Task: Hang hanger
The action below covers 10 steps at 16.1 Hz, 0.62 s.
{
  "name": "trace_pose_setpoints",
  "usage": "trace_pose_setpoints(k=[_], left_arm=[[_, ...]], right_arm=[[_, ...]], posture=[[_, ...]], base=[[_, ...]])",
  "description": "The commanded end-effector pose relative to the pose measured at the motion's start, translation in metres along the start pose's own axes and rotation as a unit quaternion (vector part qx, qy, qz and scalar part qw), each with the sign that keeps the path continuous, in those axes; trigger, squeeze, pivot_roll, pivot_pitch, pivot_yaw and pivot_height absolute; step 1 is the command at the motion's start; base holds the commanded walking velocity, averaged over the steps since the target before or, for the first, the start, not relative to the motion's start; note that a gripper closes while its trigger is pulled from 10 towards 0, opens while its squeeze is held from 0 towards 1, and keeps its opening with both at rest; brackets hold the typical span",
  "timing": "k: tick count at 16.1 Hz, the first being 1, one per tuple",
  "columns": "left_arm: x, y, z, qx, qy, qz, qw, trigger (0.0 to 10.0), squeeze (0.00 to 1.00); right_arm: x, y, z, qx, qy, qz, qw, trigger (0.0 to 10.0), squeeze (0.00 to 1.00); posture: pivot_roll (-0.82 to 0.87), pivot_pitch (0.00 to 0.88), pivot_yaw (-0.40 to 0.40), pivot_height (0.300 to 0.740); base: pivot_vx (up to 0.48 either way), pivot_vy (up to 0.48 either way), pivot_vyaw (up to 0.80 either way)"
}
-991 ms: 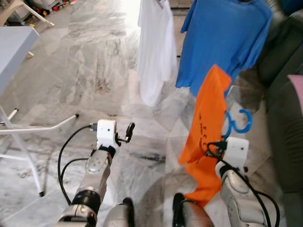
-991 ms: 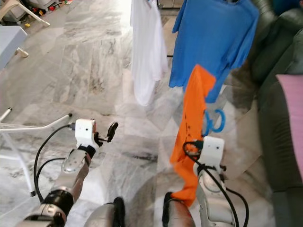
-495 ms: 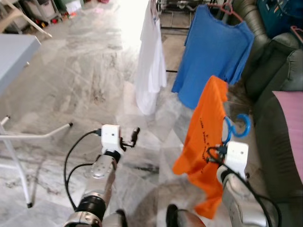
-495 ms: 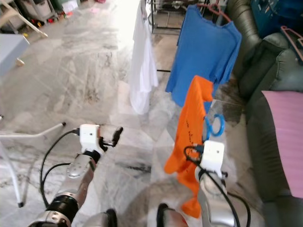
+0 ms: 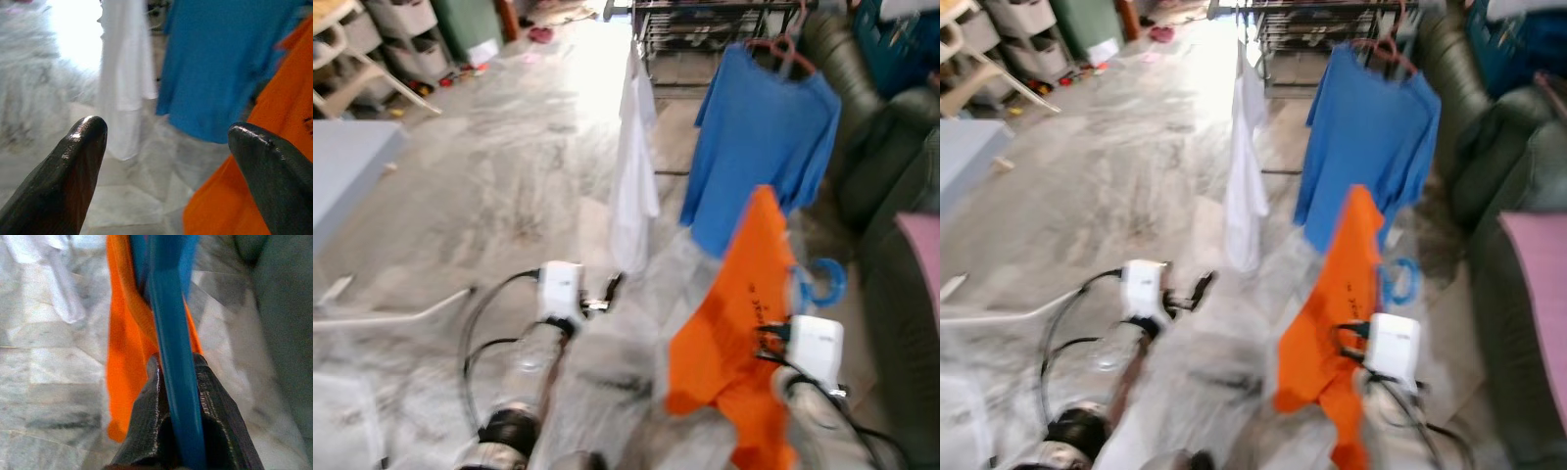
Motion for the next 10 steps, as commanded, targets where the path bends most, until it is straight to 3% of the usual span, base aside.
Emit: trace_pose_setpoints(k=[1, 2, 5, 8, 10], left_arm=[[-0.007, 0.004, 0.003, 0.01, 0.011, 0.007, 1.0, 10.0, 0.0], [-0.005, 0.005, 0.003, 0.011, 0.01, 0.007, 1.0, 10.0, 0.0], [-0.002, 0.003, 0.0, 0.008, 0.007, 0.002, 1.0, 10.0, 0.0], [-0.001, 0.006, 0.001, 0.017, 0.004, 0.001, 1.0, 10.0, 0.0], [-0.002, 0.004, 0.002, 0.016, 0.004, 0.0, 1.0, 10.0, 0.0]], right_arm=[[0.011, 0.003, 0.0, 0.011, -0.03, 0.025, 0.999, 10.0, 0.0], [0.01, 0.007, 0.001, 0.03, -0.029, 0.005, 0.999, 10.0, 0.0], [0.003, 0.011, 0.004, 0.036, -0.02, 0.054, 0.998, 10.0, 0.0], [0.003, 0.02, 0.009, 0.06, -0.03, 0.049, 0.997, 10.0, 0.0], [0.003, 0.02, 0.006, 0.06, -0.031, 0.037, 0.997, 10.0, 0.0]], posture=[[-0.22, 0.092, 0.044, 0.74], [-0.21, 0.099, 0.047, 0.74], [-0.21, 0.117, 0.044, 0.74], [-0.19, 0.111, 0.025, 0.74], [-0.19, 0.107, 0.026, 0.74]], base=[[0.45, 0.0, 0.0], [0.45, 0.0, 0.0], [0.45, 0.0, 0.0], [0.444, 0.0, 0.0], [0.437, 0.0, 0.8]])
Point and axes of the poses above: a point about 5 cm out from each wrist's last joint towards the gripper, its own z axis pointing back from the gripper into the wrist, its own x axis along the axis of the wrist's last joint, y = z × x, the point moved 5 cm from there along -z, pointing out of the wrist towards the gripper, and after that the axes turned 3 degrees about z, right-handed, at the moved point
